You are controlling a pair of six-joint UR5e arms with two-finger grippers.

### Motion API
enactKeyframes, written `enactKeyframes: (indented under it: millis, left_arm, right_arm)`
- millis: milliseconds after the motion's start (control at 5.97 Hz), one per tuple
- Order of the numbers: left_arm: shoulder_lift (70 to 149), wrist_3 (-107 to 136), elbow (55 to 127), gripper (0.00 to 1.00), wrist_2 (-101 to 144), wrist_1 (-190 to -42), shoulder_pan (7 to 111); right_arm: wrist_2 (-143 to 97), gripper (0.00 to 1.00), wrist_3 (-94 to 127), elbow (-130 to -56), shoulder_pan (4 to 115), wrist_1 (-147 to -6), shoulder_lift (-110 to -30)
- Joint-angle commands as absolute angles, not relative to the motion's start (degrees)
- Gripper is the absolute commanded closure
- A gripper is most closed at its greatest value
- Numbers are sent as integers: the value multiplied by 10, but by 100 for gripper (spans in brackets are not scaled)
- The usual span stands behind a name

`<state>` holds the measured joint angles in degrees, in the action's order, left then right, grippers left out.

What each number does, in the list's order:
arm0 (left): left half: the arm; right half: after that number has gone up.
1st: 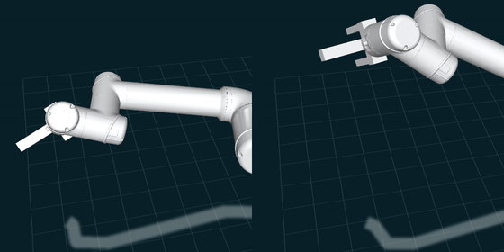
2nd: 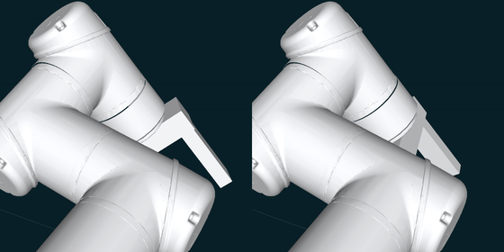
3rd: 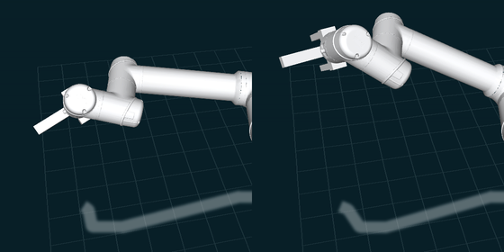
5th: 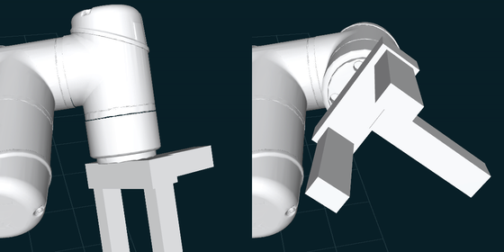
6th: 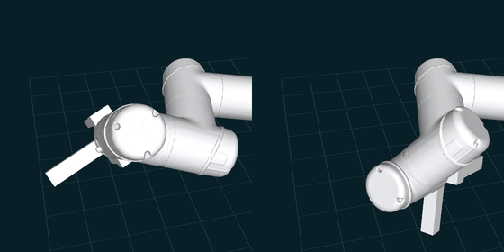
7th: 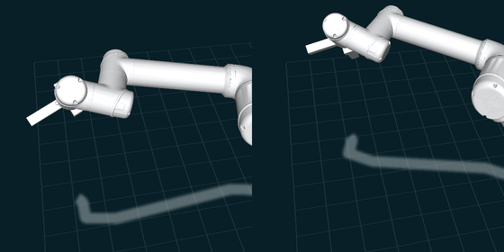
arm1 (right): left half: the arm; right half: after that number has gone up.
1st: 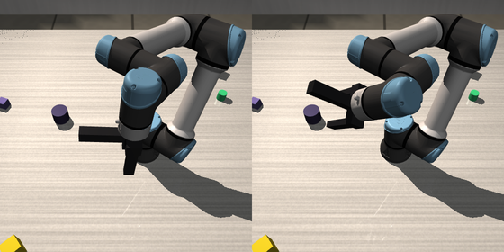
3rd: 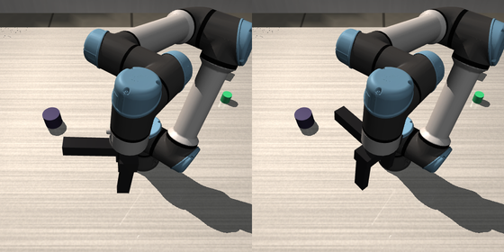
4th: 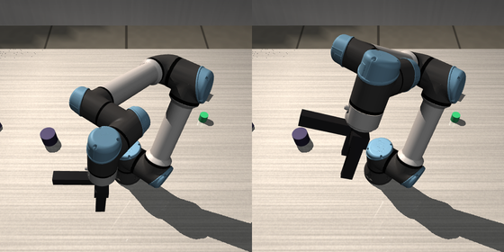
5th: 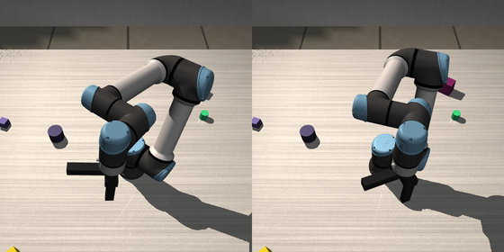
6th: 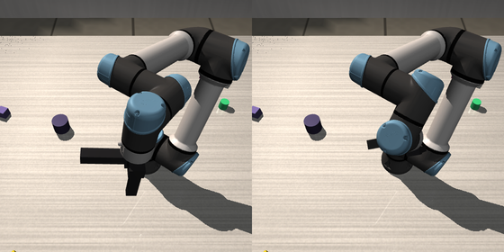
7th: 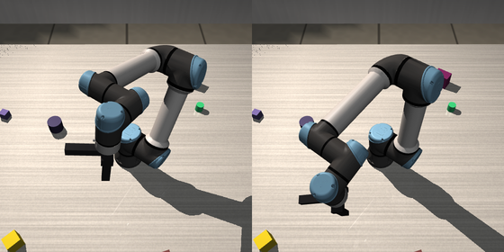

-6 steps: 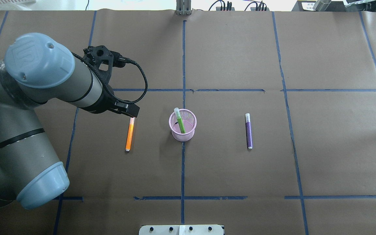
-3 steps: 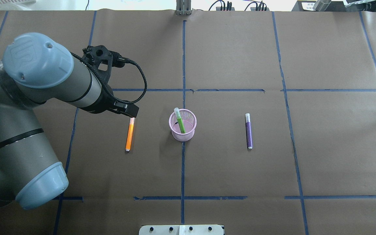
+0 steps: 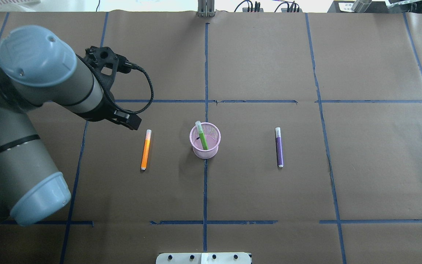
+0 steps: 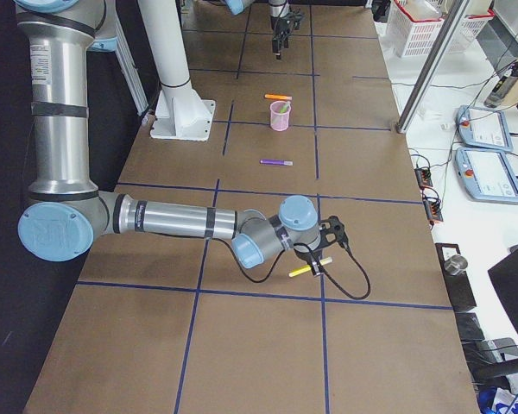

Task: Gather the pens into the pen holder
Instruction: 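Lift the left gripper away while the right gripper picks up the yellow highlighter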

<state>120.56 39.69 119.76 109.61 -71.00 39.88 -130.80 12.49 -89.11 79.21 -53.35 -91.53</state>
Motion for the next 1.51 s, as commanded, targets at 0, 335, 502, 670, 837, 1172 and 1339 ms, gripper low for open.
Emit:
enactKeyframes:
  millis: [0, 335, 502, 670, 837, 1172, 1339]
  left_arm:
    - [1189, 269, 1199, 0, 1154, -641, 466]
    - [1144, 239, 1203, 0, 1203, -621, 519]
    - [1114, 239, 1212, 0, 1209, -627, 526]
    - [1106, 260, 1213, 0, 1227, -623, 539]
    - [1105, 316, 1216, 0, 1241, -624, 541]
    - [1106, 358, 1219, 0, 1241, -627, 538]
    - [1108, 360, 1218, 0, 1241, -627, 538]
  right_arm:
    - [-1310, 98, 248, -1006, 774, -533, -912]
    - [-1271, 100, 404, -1082, 703, -534, -875]
    - [-1203, 100, 501, -1114, 642, -536, -860]
    - [-1128, 100, 552, -1125, 572, -540, -825]
    - [-1049, 100, 592, -1125, 504, -542, -797]
    - [-904, 100, 636, -1124, 391, -657, -693]
    - [-813, 100, 681, -1117, 316, -683, -656]
